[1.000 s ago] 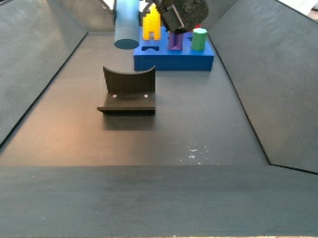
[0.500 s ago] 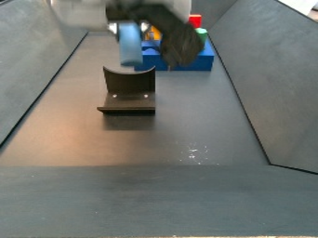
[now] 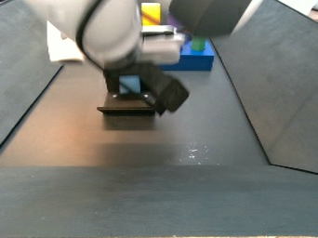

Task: Pick up the oval object. Move up. Place the oval object on the fixture. Regrasp the oval object. Move to above the board. Insert the oval object.
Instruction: Place the oval object on the fixture, then regrasp the oval object.

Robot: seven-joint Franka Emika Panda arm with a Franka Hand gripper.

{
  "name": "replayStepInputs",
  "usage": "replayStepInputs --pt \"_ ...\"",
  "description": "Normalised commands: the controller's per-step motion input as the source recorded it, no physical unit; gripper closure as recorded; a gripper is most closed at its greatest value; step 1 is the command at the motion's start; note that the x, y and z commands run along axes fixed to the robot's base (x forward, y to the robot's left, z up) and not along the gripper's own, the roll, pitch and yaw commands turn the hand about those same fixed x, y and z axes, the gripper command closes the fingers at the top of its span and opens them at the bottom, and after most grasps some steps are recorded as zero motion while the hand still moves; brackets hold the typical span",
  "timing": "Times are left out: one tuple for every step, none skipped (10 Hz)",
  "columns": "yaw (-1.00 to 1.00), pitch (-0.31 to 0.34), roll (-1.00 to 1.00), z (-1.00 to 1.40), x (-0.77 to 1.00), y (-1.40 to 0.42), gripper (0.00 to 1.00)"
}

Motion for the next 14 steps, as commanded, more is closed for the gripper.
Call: replayStepInputs --pt "-0.19 -0.023 -0.18 -0.75 0.15 0.11 1.0" --pt "-0.15 -0.04 -0.17 -0.5 0.12 0.08 1.0" --pt "-0.12 -0.049 -0.16 -0.32 0.11 0.07 1.0" --pt "0.0 0.0 0.0 0.0 0.0 0.0 0.0" --pt "-0.06 0.068 -0.03 1.0 0.0 0.0 0.0" --pt "-0.06 0.07 -0.03 1.0 0.0 0.0 0.0" --pt "-0.05 0.067 0.0 1.0 -0.02 0.01 0.0" --pt "-0.05 0.056 0.02 1.0 -0.02 0.0 0.0" --pt "-0.05 0.047 0.04 1.0 -0.03 0.0 0.0" --pt "-0.05 0.036 0.04 0.93 -0.03 0.0 0.0" --pt "-0.05 0.029 0.05 0.7 -0.03 0.0 0.0" --pt "-0.04 0.026 0.05 0.52 -0.03 0.0 0.0" --pt "-0.03 0.017 0.05 0.34 -0.03 0.0 0.0" --pt "0.03 0.04 1.0 1.0 -0.12 -0.81 0.0"
